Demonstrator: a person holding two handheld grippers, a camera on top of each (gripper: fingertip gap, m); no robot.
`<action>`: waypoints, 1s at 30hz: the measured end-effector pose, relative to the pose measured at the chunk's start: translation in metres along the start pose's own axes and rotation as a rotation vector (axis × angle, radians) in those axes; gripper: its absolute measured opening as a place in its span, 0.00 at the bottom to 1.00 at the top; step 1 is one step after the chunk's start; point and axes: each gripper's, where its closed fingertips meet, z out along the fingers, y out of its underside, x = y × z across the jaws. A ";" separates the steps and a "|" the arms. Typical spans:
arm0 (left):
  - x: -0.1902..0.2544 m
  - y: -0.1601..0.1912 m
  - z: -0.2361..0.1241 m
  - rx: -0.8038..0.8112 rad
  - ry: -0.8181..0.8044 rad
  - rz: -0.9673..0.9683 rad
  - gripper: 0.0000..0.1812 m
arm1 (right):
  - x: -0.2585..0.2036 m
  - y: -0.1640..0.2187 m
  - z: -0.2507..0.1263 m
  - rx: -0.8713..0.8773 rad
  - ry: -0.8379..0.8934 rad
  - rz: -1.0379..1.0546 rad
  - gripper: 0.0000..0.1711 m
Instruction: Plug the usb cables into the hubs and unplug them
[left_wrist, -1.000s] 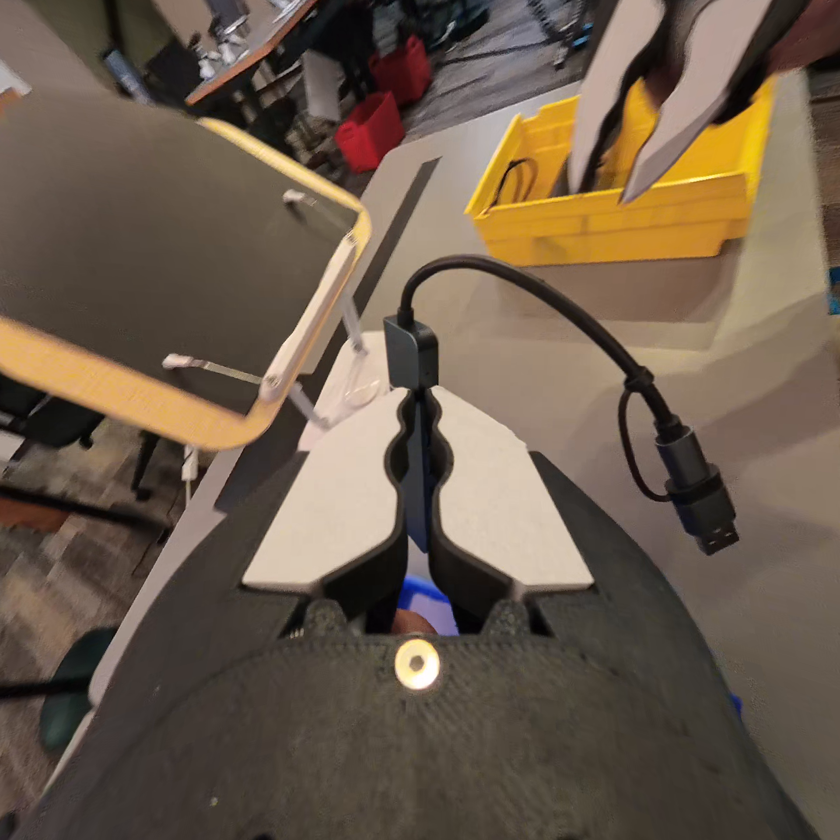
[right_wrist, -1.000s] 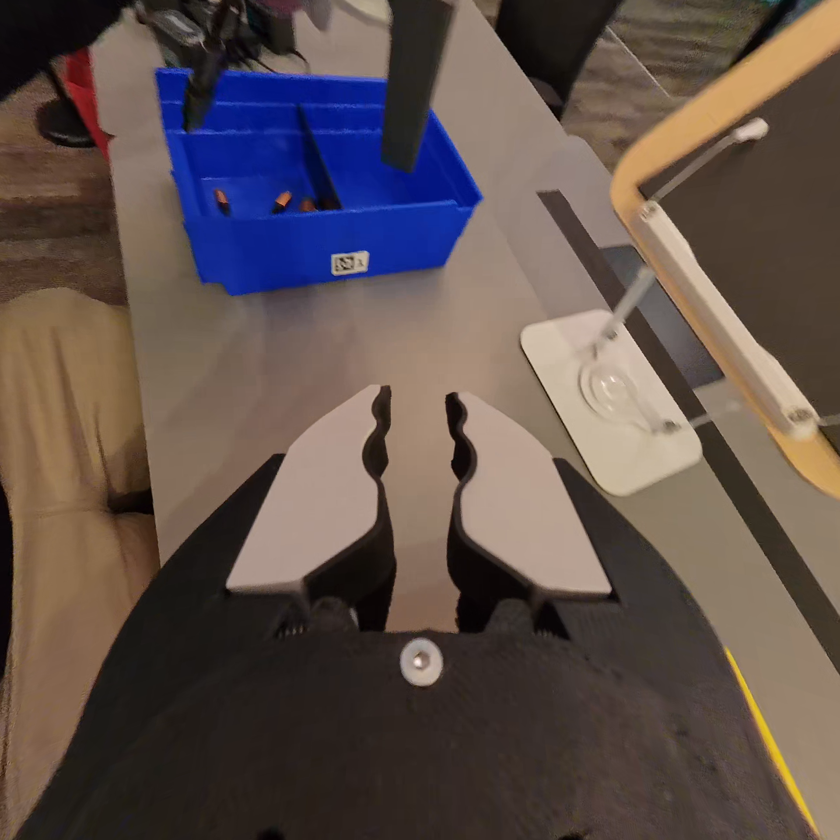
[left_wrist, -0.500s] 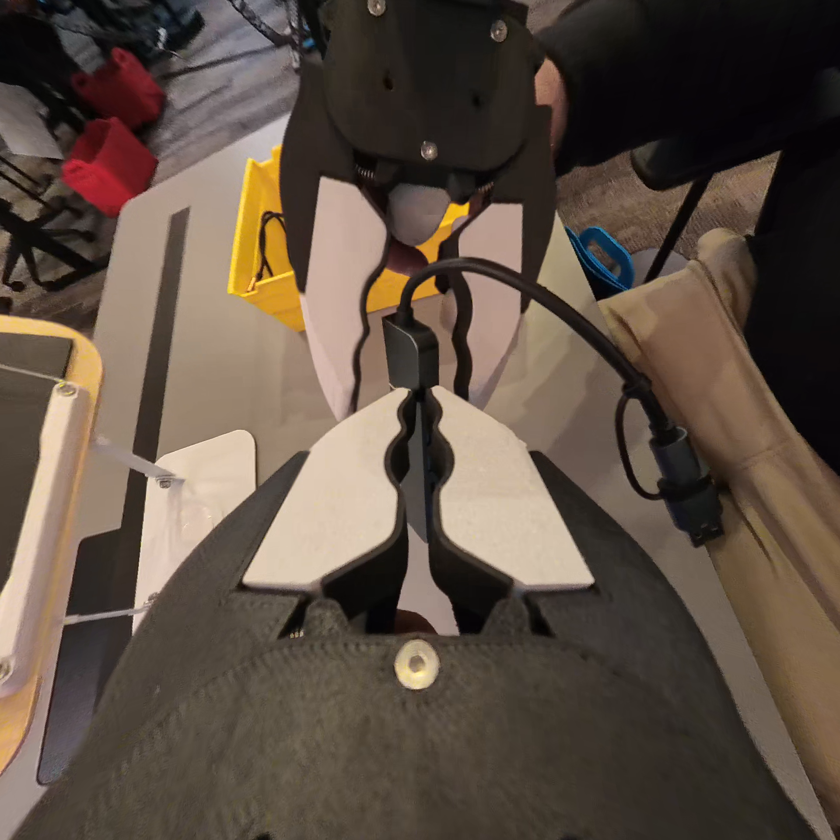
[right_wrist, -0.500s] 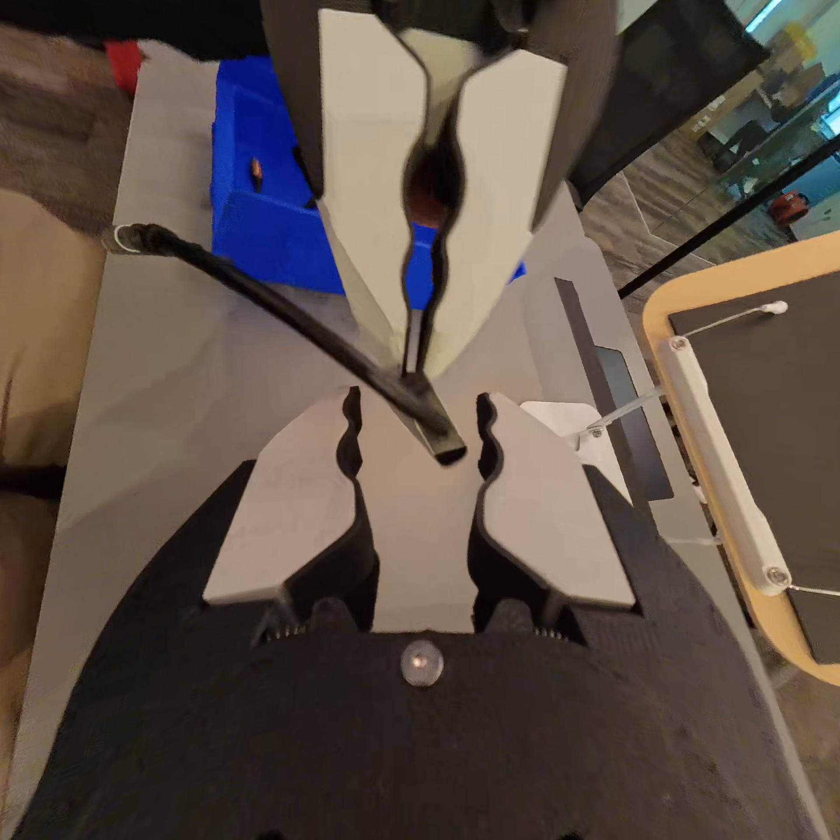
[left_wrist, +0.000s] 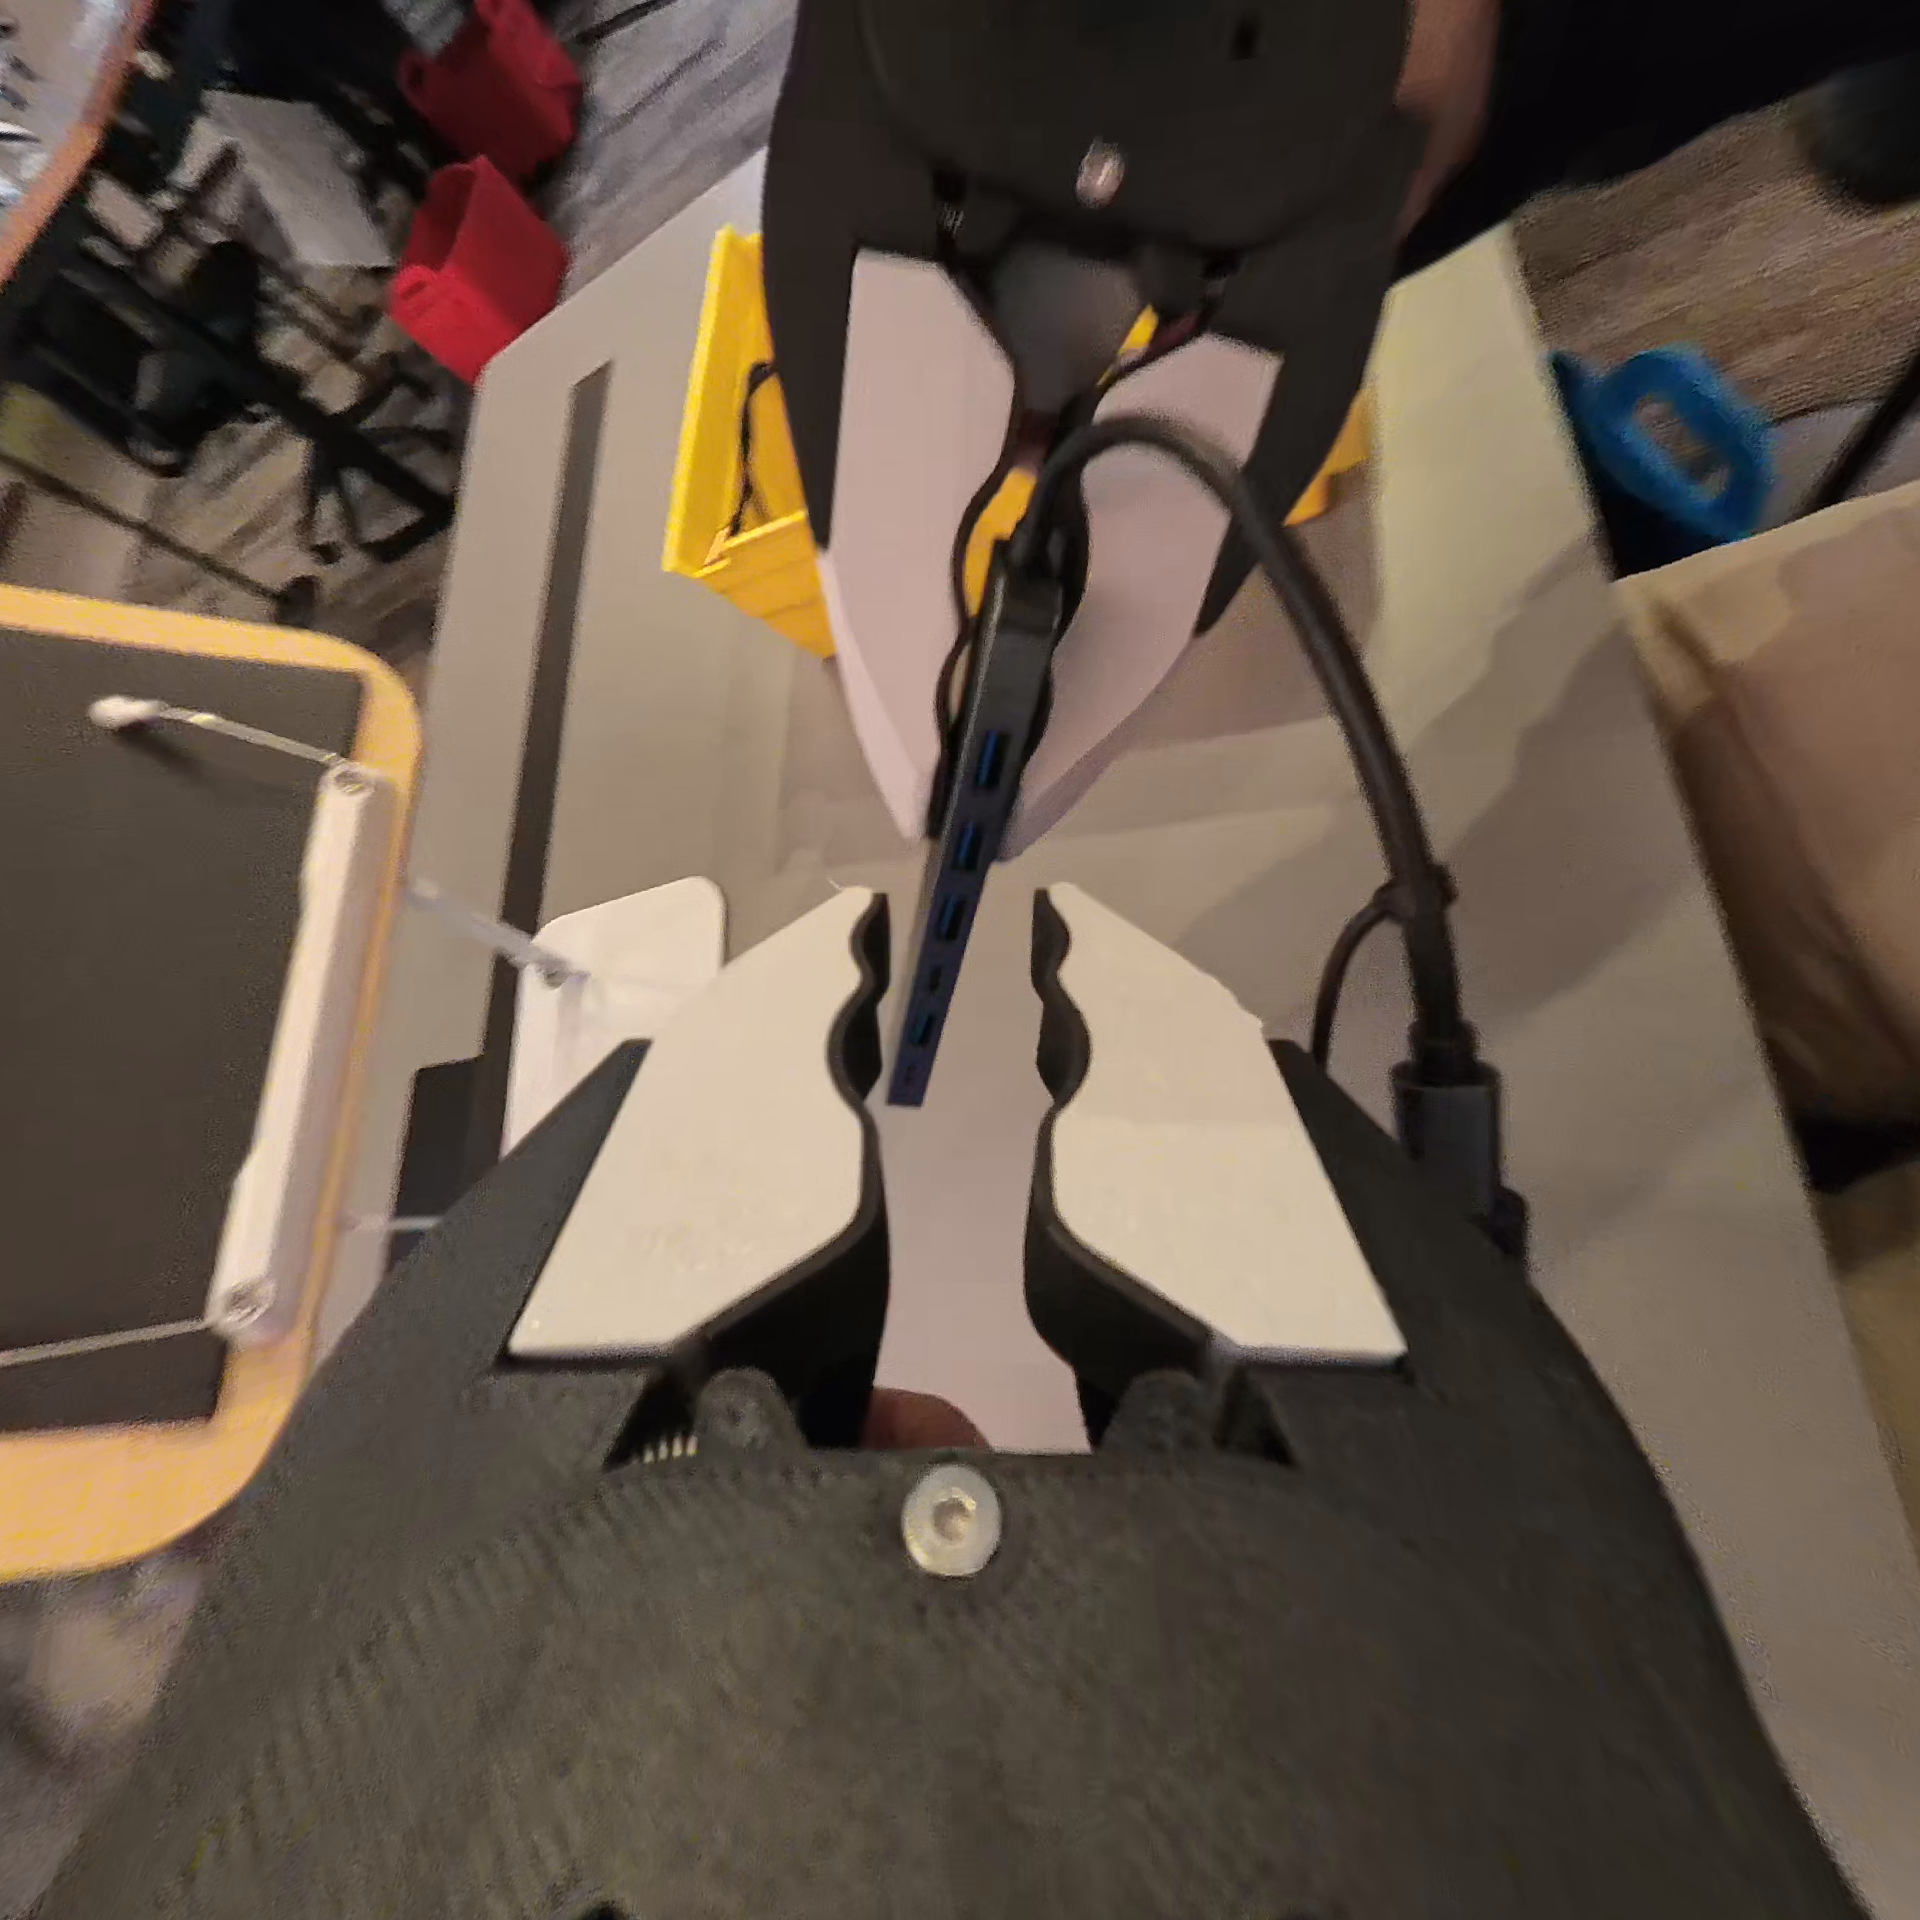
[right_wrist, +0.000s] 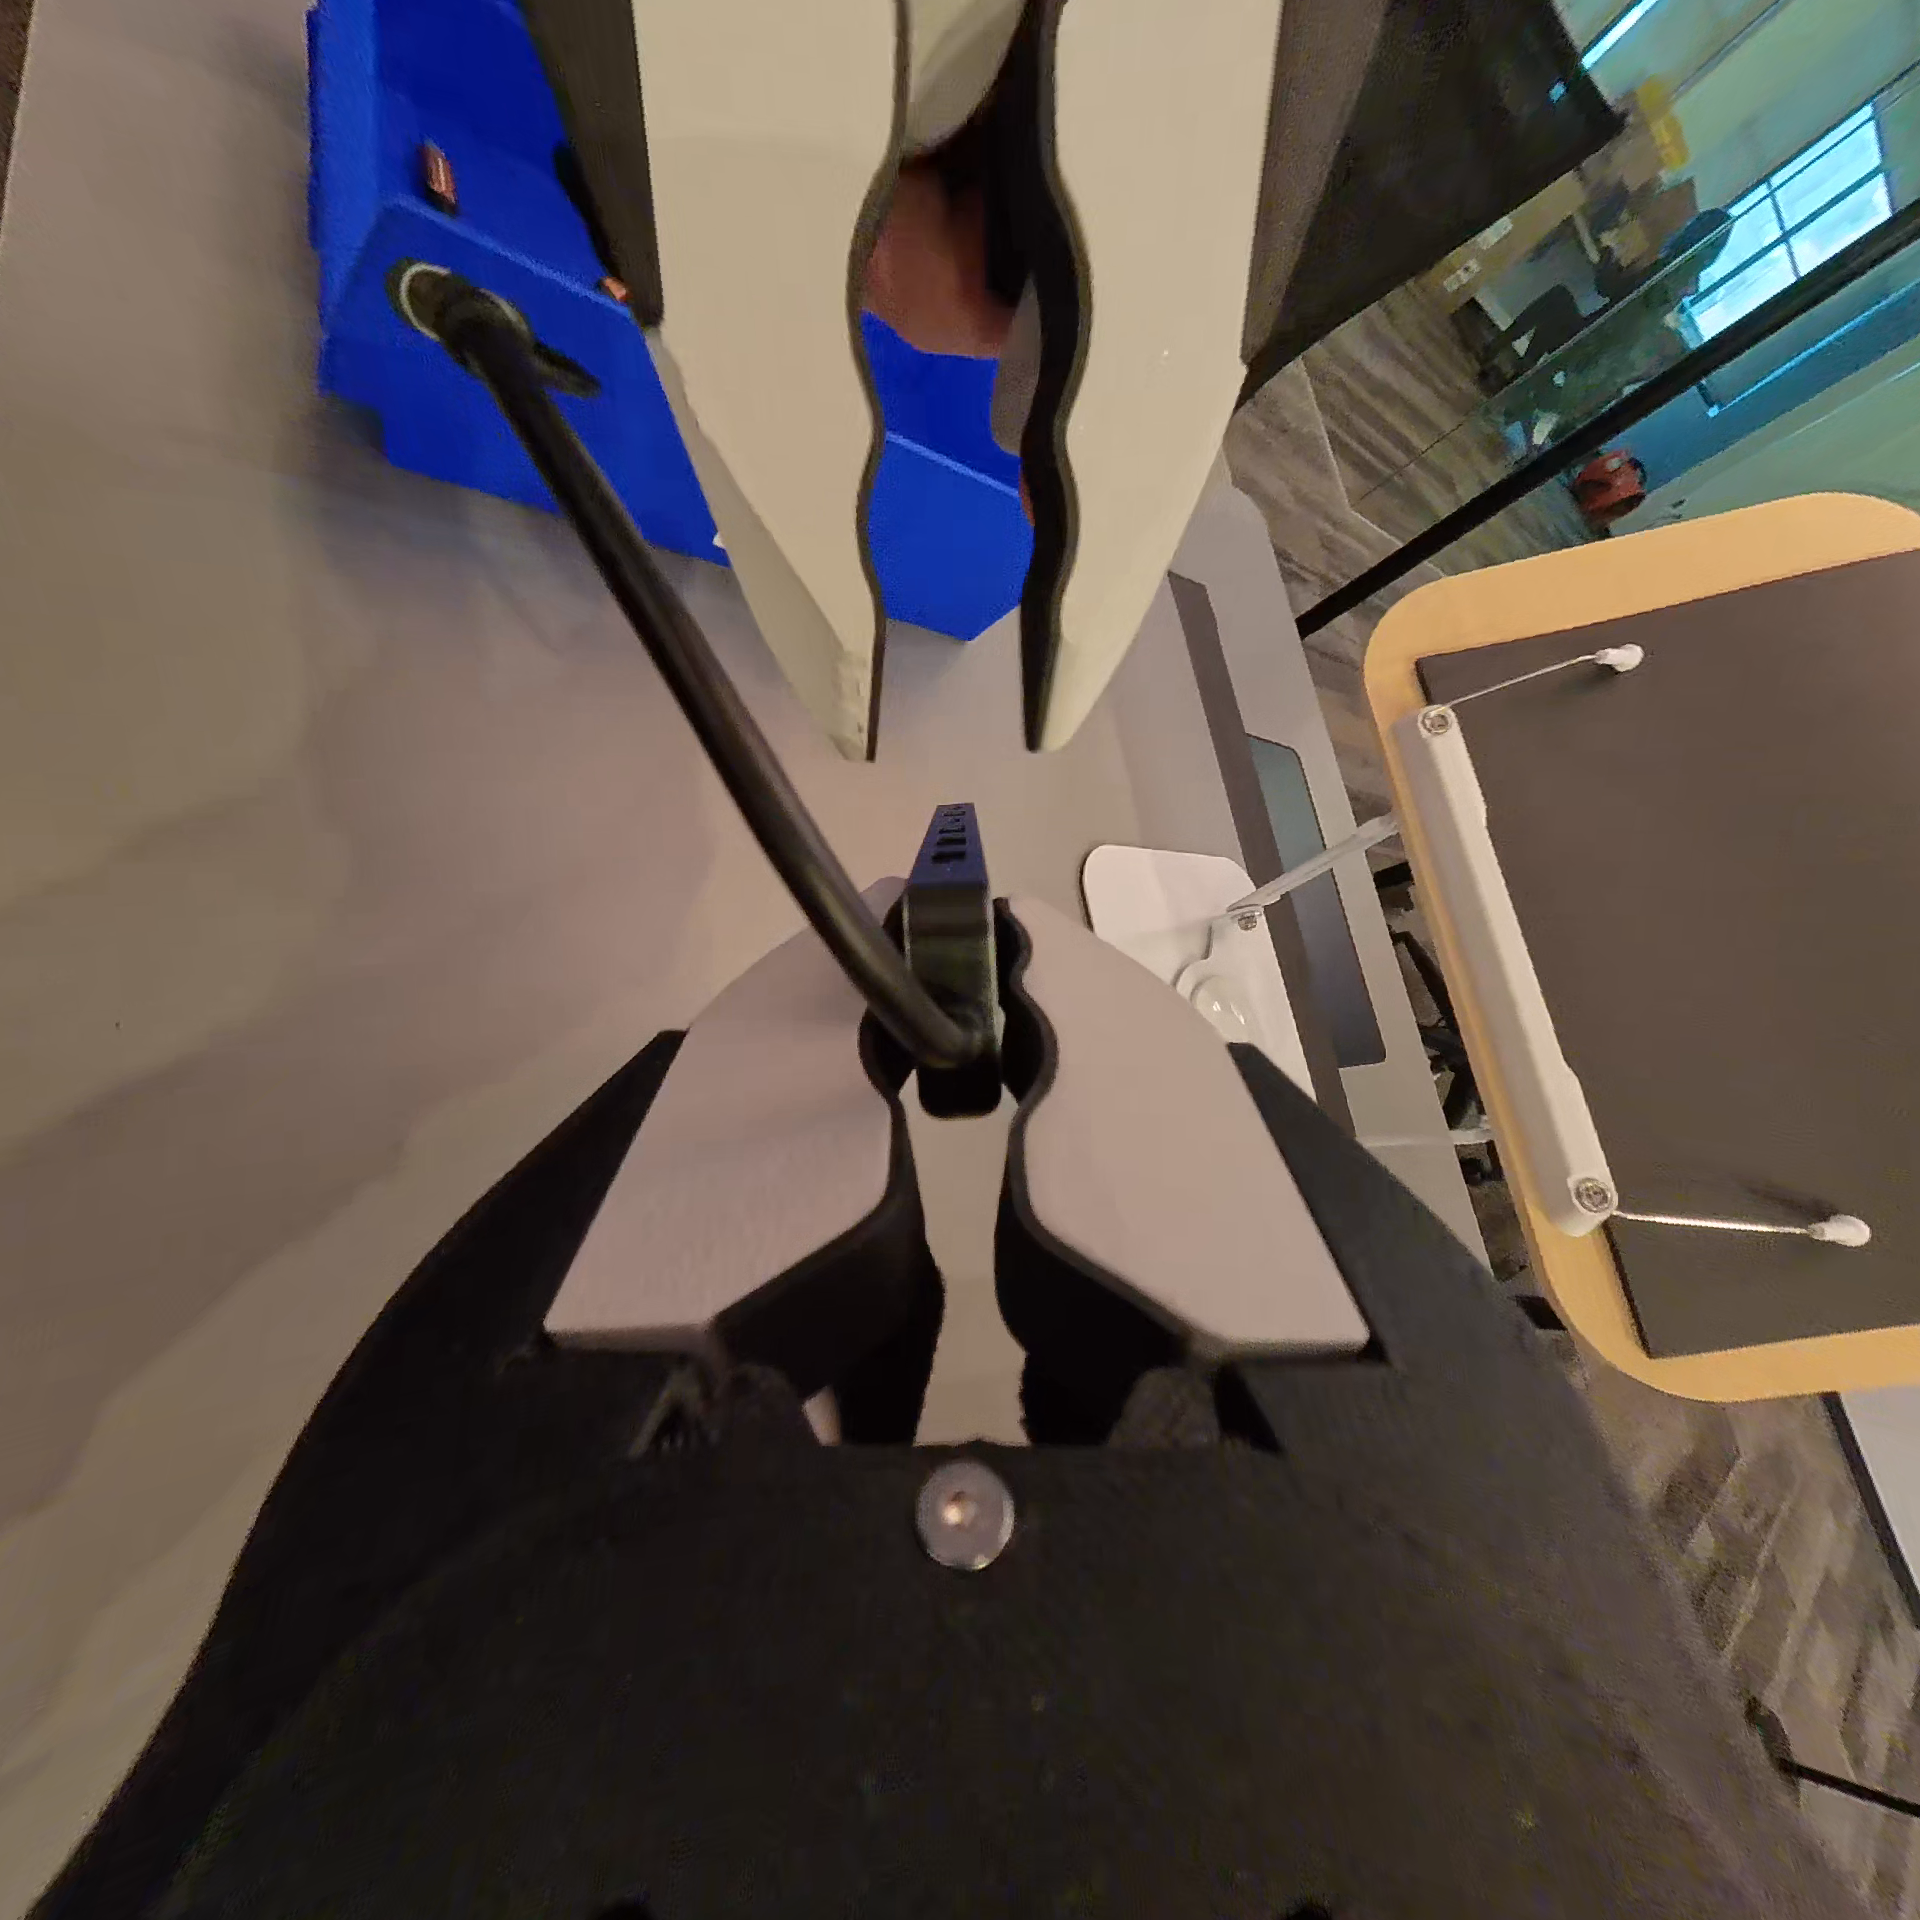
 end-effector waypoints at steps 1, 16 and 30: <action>-0.002 0.006 0.002 -0.029 -0.040 0.023 0.15 | -0.001 -0.002 -0.001 0.011 0.000 -0.003 0.06; -0.002 0.045 0.020 -0.331 -0.188 0.246 0.06 | -0.012 -0.012 0.005 -0.021 0.065 -0.139 0.07; -0.024 0.088 -0.035 -0.415 -0.296 0.081 0.20 | -0.001 0.011 0.003 -0.109 0.119 -0.106 0.06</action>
